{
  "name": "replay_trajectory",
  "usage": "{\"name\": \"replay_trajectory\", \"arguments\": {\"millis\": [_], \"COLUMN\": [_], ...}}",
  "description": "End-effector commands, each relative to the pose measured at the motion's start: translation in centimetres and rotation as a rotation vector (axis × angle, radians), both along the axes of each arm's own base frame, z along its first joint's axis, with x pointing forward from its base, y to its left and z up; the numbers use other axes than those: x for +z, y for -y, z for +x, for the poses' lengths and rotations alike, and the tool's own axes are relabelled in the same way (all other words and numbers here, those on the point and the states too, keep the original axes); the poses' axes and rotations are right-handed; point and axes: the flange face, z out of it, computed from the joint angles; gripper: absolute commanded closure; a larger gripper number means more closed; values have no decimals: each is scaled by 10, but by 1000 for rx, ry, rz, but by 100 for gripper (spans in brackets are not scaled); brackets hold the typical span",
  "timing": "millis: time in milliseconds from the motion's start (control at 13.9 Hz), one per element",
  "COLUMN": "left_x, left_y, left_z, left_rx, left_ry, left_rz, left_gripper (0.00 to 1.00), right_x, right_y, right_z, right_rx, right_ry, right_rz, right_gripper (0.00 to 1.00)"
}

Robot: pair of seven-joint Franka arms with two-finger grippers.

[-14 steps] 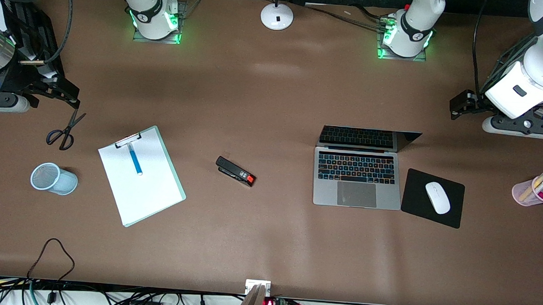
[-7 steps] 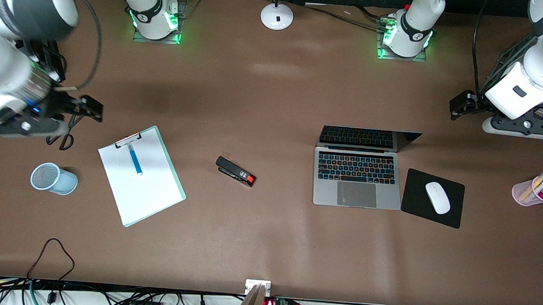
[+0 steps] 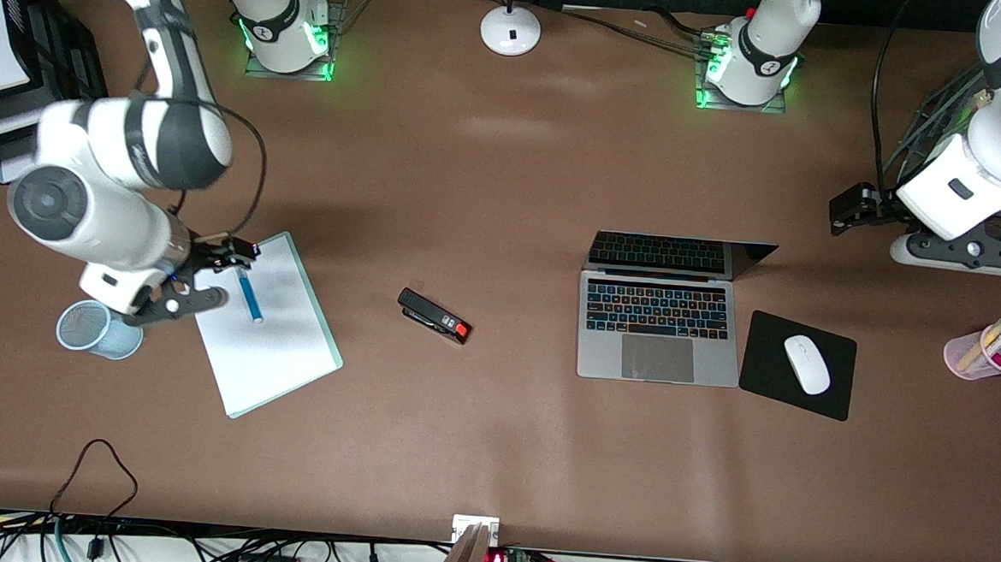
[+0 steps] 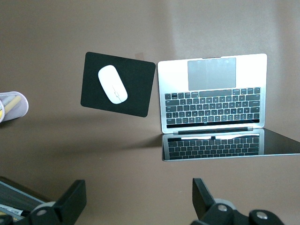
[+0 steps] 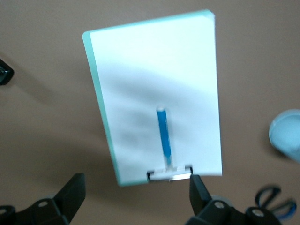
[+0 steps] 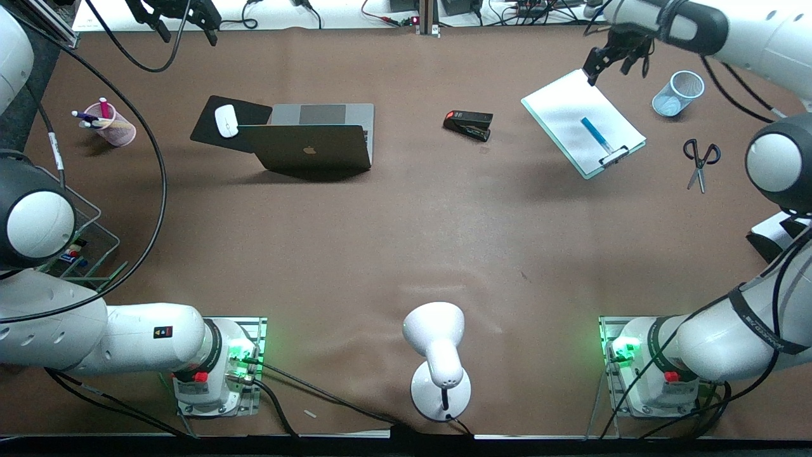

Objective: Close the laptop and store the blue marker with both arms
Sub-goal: 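Grasp the blue marker with the right gripper and lift it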

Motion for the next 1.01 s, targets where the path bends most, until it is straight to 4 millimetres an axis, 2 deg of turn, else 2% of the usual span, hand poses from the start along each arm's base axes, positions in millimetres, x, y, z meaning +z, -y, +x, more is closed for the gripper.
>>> {"name": "replay_trajectory", "arguments": {"millis": [0, 215, 359, 718, 934], "left_x": [6, 5, 4, 1, -4], "left_y": [-2, 6, 4, 7, 6], "left_z": [5, 4, 4, 3, 2], "left_rx": [-13, -26, -21, -28, -17], "left_ry": [0, -2, -7, -25, -39], "left_rz": [1, 8, 4, 7, 4], "left_gripper": [0, 0, 0, 0, 0], "right_x": [-29, -64, -86, -126, -146], "right_y": [3, 10, 16, 35, 36], "right_z": [1, 2, 1, 2, -1], "right_rx": [129, 220, 236, 275, 276], "right_ry": [21, 50, 53, 55, 58], "right_rz": [4, 13, 15, 19, 19], "right_gripper": [11, 25, 32, 48, 50]}}
